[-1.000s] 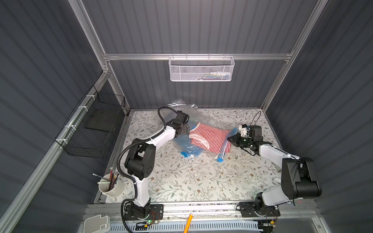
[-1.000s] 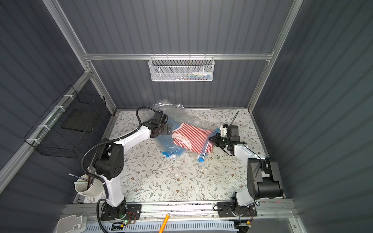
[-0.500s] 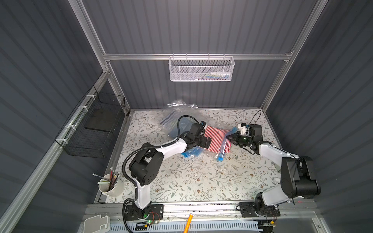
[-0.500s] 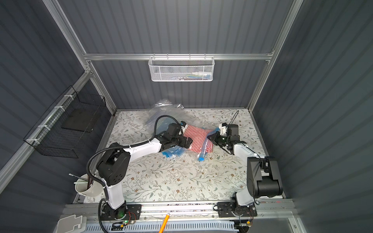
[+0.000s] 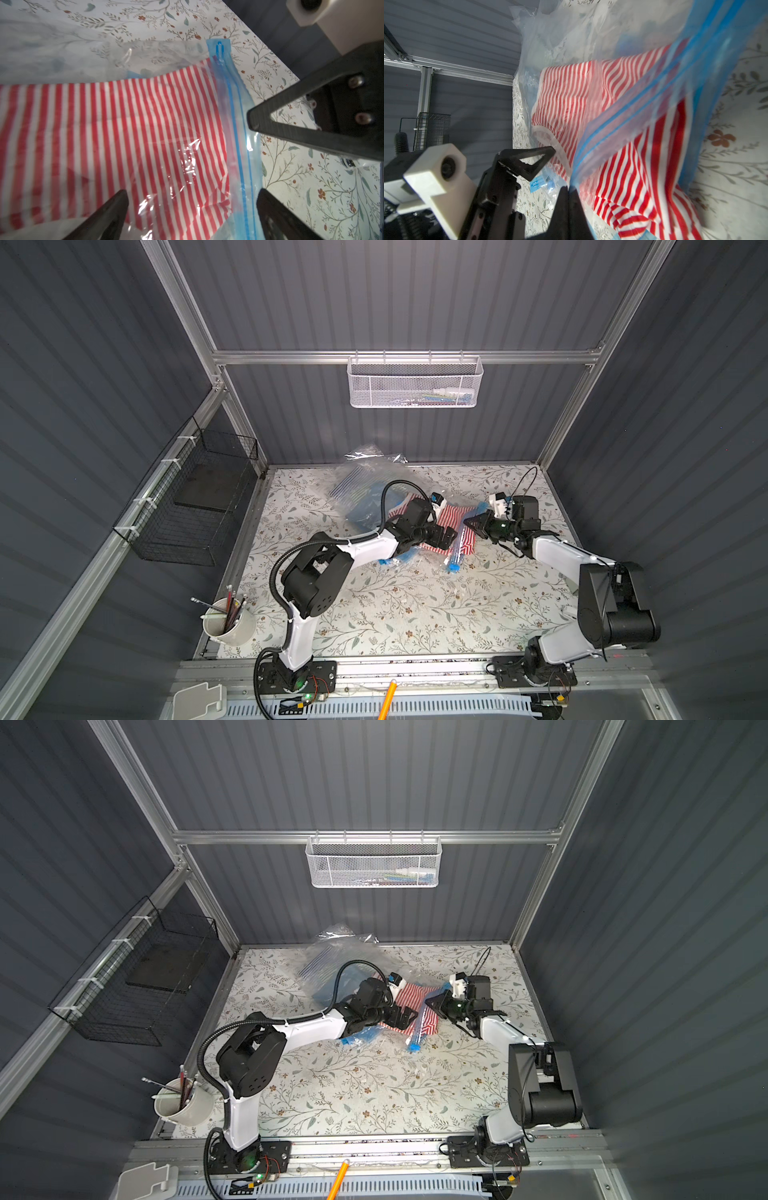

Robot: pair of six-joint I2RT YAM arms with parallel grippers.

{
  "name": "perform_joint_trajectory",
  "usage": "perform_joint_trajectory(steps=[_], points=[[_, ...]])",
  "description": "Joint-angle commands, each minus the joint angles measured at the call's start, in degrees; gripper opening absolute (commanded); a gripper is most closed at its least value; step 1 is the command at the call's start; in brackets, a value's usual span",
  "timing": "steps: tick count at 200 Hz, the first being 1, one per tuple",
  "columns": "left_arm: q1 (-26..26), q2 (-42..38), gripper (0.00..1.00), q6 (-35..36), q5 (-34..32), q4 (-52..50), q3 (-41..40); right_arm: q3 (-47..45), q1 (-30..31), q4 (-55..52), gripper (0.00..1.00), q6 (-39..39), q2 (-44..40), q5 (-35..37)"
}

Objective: Take the tank top out of the vacuum bag
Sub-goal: Take out the tank top from the vacuum bag.

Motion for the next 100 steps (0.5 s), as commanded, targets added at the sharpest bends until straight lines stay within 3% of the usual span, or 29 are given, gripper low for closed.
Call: perform_joint_trajectory(steps=[1,49,75,100], points=[[-2.03,1.26,0.97,-0.55,-0.47,-0.08,2.55,1.78,0.53,0.92,0.00,-0.03,0.98,-1.15],[-3.79,3.63,0.93,-2.05,-9.86,-3.74,7.26,1.55,0.88,1.09,0.00,0.32,0.37,-1.24],[-3.79,4.74,0.58,-2.35,-12.65,-4.44,8.06,1.29,0.88,1.09,0.00,0.43,-0.13,-1.23],[-3.80,6.25,0.45,-2.74,-12.68,-6.60,9.97,1.25,0.89,1.13,0.00,0.57,-0.19,-1.41]])
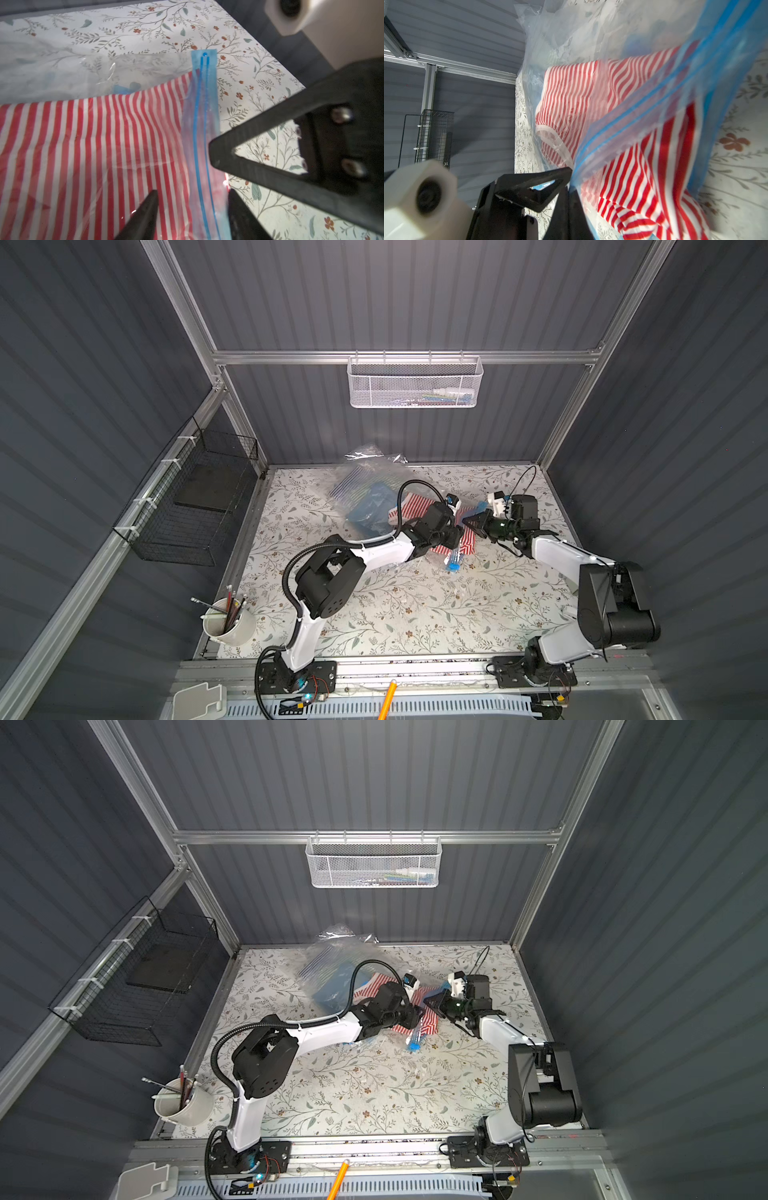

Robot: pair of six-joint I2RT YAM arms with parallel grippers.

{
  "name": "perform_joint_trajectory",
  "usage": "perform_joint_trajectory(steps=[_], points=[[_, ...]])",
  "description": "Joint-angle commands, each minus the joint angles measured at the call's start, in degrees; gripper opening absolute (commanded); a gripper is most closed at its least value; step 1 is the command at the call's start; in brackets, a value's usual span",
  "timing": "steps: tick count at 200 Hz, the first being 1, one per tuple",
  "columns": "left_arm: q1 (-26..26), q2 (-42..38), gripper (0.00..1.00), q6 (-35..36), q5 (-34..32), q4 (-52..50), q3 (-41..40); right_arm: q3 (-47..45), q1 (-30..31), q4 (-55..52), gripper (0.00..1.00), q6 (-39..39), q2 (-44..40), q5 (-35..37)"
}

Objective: Take the tank top out of the vacuum bag
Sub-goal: Take out the tank top from the vacuum bag.

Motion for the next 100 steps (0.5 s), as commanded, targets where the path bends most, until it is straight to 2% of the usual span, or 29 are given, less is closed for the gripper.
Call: perform_joint_trajectory(steps=[1,17,38,48,60,76,81,85,86,87,89,90,100], points=[[0.26,2.48,0.44,-0.60,-2.75,-3.52,2.30,0.88,0.30,0.72,0.00,0.29,-0.18,-1.10],[0.27,2.77,0.41,-0.78,-2.83,-3.69,2.31,0.70,0.29,1.07,0.00,0.54,-0.36,-1.19],[0.25,3.12,0.31,-0.70,-3.40,-4.29,2.60,0.61,0.38,1.27,0.00,0.65,-0.53,-1.19],[0.26,3.26,0.21,-0.70,-3.41,-4.62,2.79,0.61,0.43,1.27,0.00,0.74,-0.60,-1.11],[0.25,3.39,0.00,-0.85,-3.97,-4.93,3.22,0.61,0.38,1.27,0.00,0.92,-0.53,-1.10],[0.27,3.40,0.00,-1.05,-5.24,-5.34,3.87,0.52,0.39,1.20,0.00,0.92,-0.51,-1.11],[0.21,3.31,0.00,-1.21,-5.91,-5.43,3.98,0.45,0.33,1.10,0.07,0.79,-0.58,-1.06],[0.20,3.24,0.00,-1.30,-6.46,-5.43,3.98,0.43,0.38,0.76,0.23,0.53,-0.74,-0.82],[0.24,3.23,0.00,-1.35,-6.54,-5.43,4.02,0.43,0.38,0.76,0.23,0.53,-0.74,-0.82],[0.22,3.18,0.00,-1.37,-6.71,-5.43,4.04,0.39,0.38,0.57,0.29,0.44,-0.83,-0.73],[0.20,3.07,0.00,-1.37,-6.92,-5.43,4.06,0.37,0.38,0.43,0.30,0.37,-0.86,-0.69],[0.20,3.05,0.00,-1.34,-6.99,-5.43,4.06,0.35,0.34,0.20,0.35,0.21,-0.92,-0.43],[0.20,2.55,0.00,-1.15,-8.18,-5.43,4.06,0.59,0.32,-2.64,0.46,-1.10,-1.59,0.65]])
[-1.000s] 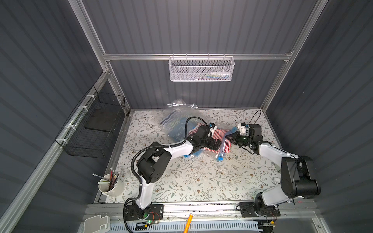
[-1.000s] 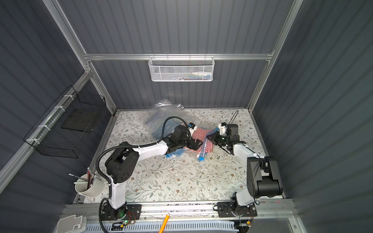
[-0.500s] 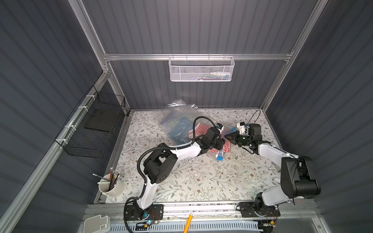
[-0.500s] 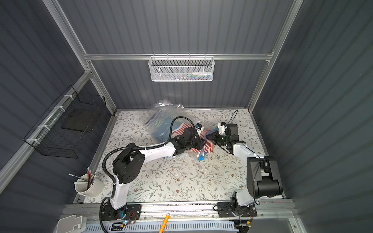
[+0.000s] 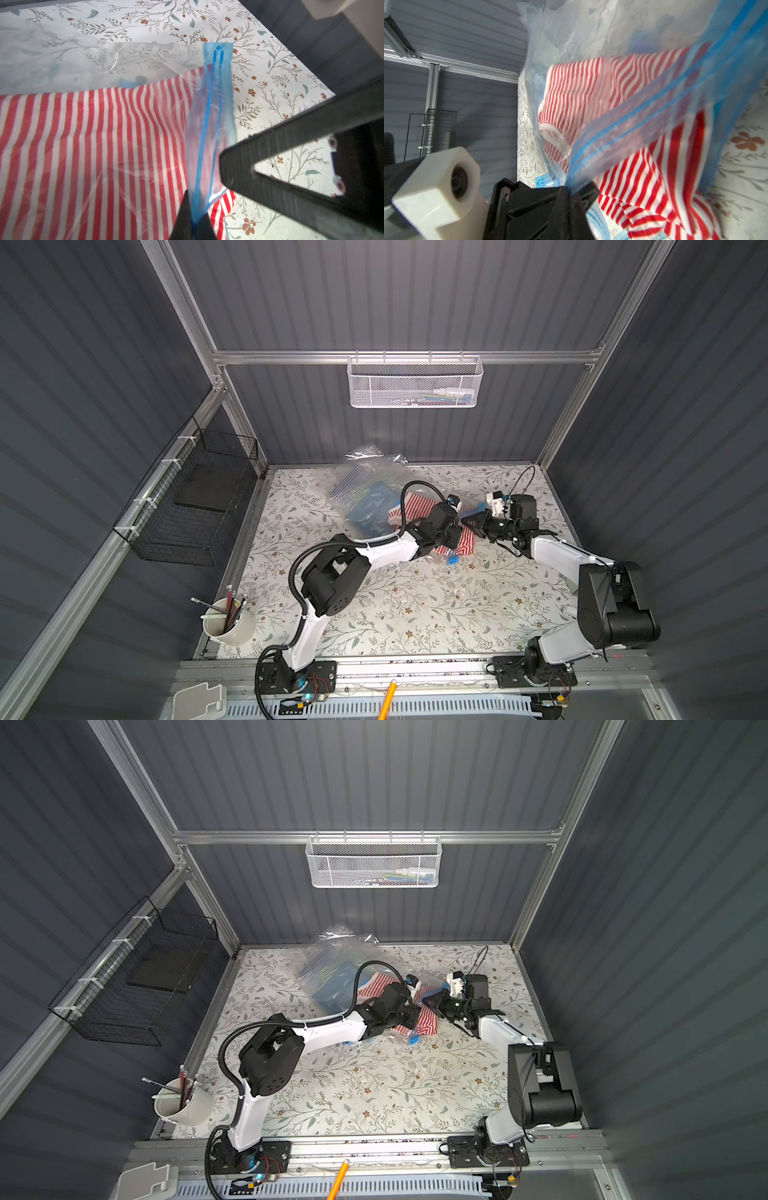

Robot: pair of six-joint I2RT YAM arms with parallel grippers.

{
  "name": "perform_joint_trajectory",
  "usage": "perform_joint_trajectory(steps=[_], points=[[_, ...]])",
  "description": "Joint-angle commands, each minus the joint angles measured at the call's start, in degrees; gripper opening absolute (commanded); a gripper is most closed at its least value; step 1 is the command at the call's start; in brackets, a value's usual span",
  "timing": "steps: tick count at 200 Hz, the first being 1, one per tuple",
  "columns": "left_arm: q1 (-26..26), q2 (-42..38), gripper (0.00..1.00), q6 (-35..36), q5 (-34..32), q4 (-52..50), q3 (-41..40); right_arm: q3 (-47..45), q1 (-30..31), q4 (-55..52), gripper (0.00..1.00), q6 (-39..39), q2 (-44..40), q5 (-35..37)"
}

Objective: Take the tank top out of the vacuum bag
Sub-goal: Take out the tank top from the vacuum bag.

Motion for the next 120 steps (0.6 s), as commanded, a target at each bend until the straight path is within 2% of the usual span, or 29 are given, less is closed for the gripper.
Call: perform_joint_trajectory(steps=[1,11,30,51,80,120], points=[[0.42,0.58,0.00,-0.33,-4.78,-2.39,1.53,0.69,-0.02,-3.36,0.47,-2.05,-1.66,1.11],[0.45,0.03,0.00,-0.07,-5.30,-2.22,1.46,0.49,-0.06,-6.46,0.53,-3.72,-2.93,3.07],[0.49,-0.27,0.00,0.31,-6.36,-2.98,2.07,-1.04,-0.06,-10.00,0.54,-6.47,-6.15,8.22],[0.43,-0.11,0.00,0.38,-6.19,-3.43,2.36,-2.51,-0.06,-11.10,0.54,-8.33,-8.79,9.29],[0.42,-0.36,0.00,-0.19,-5.52,-3.01,2.14,-2.93,0.04,-13.59,0.49,-10.17,-8.78,12.39],[0.42,-0.36,0.00,-0.31,-3.91,-3.01,2.76,-1.31,0.18,-13.76,0.46,-12.14,-3.58,15.22]])
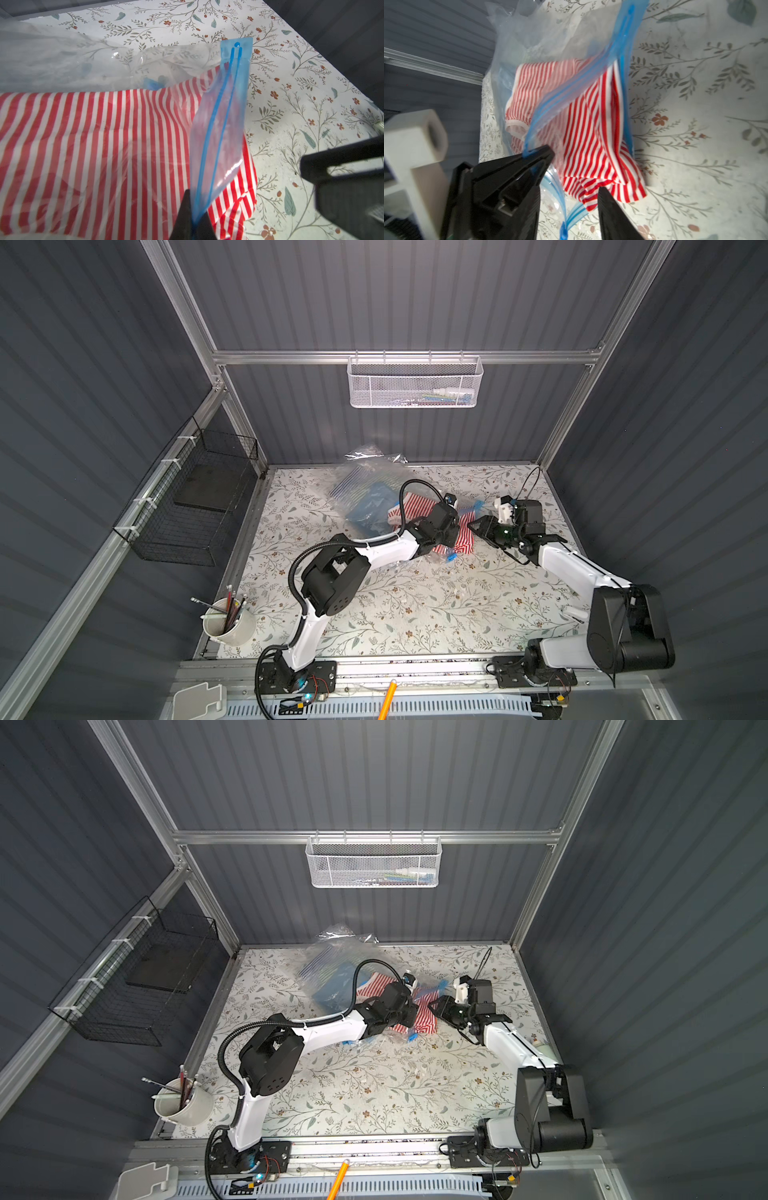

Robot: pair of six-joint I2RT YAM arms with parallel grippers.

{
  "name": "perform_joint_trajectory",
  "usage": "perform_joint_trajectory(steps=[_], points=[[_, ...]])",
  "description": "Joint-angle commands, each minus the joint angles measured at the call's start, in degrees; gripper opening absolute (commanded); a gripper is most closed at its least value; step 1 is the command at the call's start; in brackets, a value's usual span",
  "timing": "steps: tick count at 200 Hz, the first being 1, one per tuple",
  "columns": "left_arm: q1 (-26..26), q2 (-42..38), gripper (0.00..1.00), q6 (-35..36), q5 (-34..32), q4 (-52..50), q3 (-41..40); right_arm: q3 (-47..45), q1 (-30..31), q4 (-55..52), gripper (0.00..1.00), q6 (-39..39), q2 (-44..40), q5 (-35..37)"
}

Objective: Take the tank top out of the vacuum bag
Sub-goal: Take out the tank top from the vacuum bag.

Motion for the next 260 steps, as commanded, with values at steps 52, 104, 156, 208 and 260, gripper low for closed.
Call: perform_joint_trajectory(steps=[52,104,156,208,260], points=[[0.40,0.02,0.00,-0.46,1.49,-1.20,2.28,2.40,0.91,0.28,0.44,-1.97,7.29,1.85],[0.38,0.22,0.00,-1.00,2.77,-0.89,1.93,3.47,1.87,1.46,0.42,-1.76,9.49,2.55],[0.44,-0.17,0.00,-0.86,3.04,-1.07,1.58,4.80,4.09,-2.91,0.42,-6.01,7.43,12.14],[0.45,0.25,0.00,-1.09,3.64,-0.85,2.21,6.72,4.60,-4.13,0.41,-8.25,8.19,14.63],[0.45,-0.01,0.00,-1.27,4.22,-0.89,2.11,6.82,4.68,-0.50,0.40,-6.74,11.40,11.49]])
